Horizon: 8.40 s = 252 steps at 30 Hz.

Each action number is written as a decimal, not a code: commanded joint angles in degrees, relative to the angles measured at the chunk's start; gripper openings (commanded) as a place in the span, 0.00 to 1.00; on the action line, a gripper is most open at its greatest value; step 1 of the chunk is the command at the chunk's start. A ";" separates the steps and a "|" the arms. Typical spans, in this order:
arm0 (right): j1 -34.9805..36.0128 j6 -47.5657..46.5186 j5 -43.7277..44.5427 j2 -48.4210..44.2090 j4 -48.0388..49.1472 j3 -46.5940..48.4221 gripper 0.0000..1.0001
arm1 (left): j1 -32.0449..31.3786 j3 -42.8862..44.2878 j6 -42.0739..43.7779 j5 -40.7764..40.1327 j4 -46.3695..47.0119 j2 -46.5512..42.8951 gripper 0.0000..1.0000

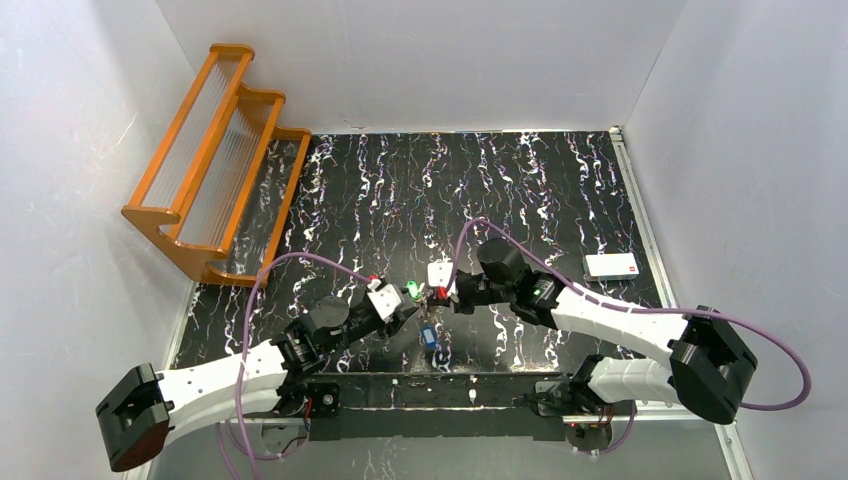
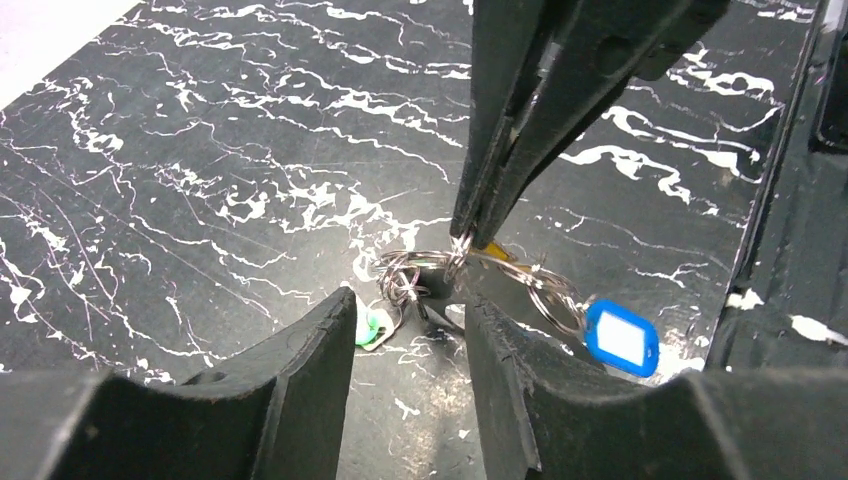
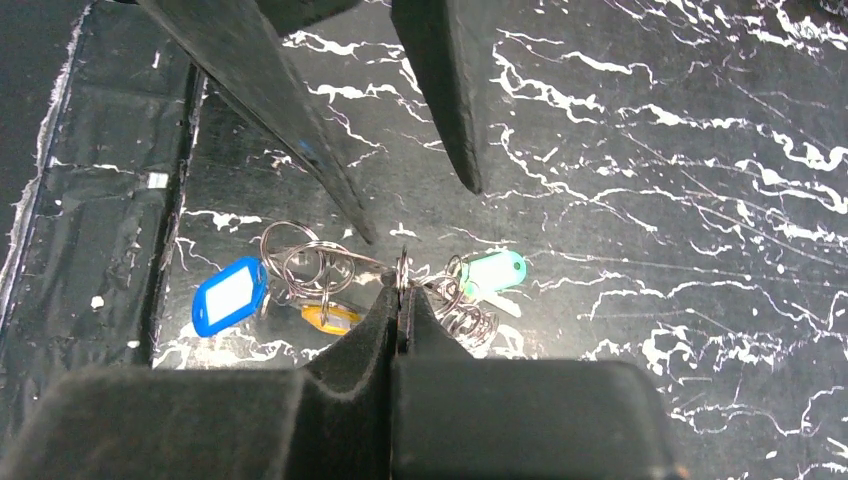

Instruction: Put the keys on the keyring

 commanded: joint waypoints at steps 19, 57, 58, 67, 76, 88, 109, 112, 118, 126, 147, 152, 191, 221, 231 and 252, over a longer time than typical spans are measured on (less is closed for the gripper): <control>3.41 13.61 -11.79 10.39 8.78 -4.12 0.01 | 0.10 4.66 2.19 7.13 -17.29 -7.39 0.33; 3.45 14.59 -11.55 10.27 10.34 -2.91 0.01 | 0.07 2.58 1.93 19.12 -13.10 3.88 0.20; 3.42 14.59 -11.56 10.24 10.37 -2.84 0.01 | 0.11 2.50 1.85 19.01 -13.00 4.03 0.20; 3.39 15.03 -11.47 10.46 10.30 -2.32 0.01 | 0.12 2.19 2.04 17.72 -12.08 6.20 0.16; 3.29 15.83 -9.32 9.57 10.70 -2.11 0.01 | 0.08 2.29 3.13 16.30 -13.51 5.72 0.00; 1.20 21.96 -7.50 3.44 21.10 -6.82 0.59 | 0.08 -2.70 -1.70 10.41 -5.85 -2.91 0.00; -1.76 26.39 -14.84 6.17 22.52 -6.68 0.42 | 0.07 -7.67 -4.09 12.37 5.85 -5.63 0.00; -1.81 26.07 -14.72 6.79 22.11 -6.22 0.34 | 0.11 -7.51 -4.42 13.07 5.85 -5.25 0.00; -1.80 26.53 -14.20 7.79 21.78 -5.63 0.15 | 0.08 -7.42 -4.11 13.31 5.85 -5.22 0.00; -1.80 25.82 -11.53 9.47 18.66 -5.22 0.01 | 0.08 -7.12 -3.35 13.54 5.94 -5.29 0.00; -1.85 26.57 -7.61 7.53 21.55 -7.76 0.48 | 0.12 -7.20 -3.98 13.28 7.61 -6.83 0.00; -1.90 25.23 -3.85 3.60 21.29 -9.48 0.64 | 0.13 -7.42 -4.08 13.06 7.72 -7.00 0.00; -1.84 28.37 -18.32 11.51 37.76 -8.00 0.17 | 0.06 -7.12 -4.62 13.85 7.87 -6.59 0.00; 0.67 0.95 -6.34 11.56 -16.64 12.50 0.01 | 0.07 5.55 8.82 6.57 -21.34 -6.15 0.28; 1.62 5.07 -10.84 12.52 -8.50 9.49 0.01 | 0.12 3.98 8.07 12.47 -15.65 -4.07 0.26; 2.51 4.84 -10.79 13.04 -9.07 10.77 0.01 | 0.13 5.81 11.05 12.99 -18.05 1.95 0.00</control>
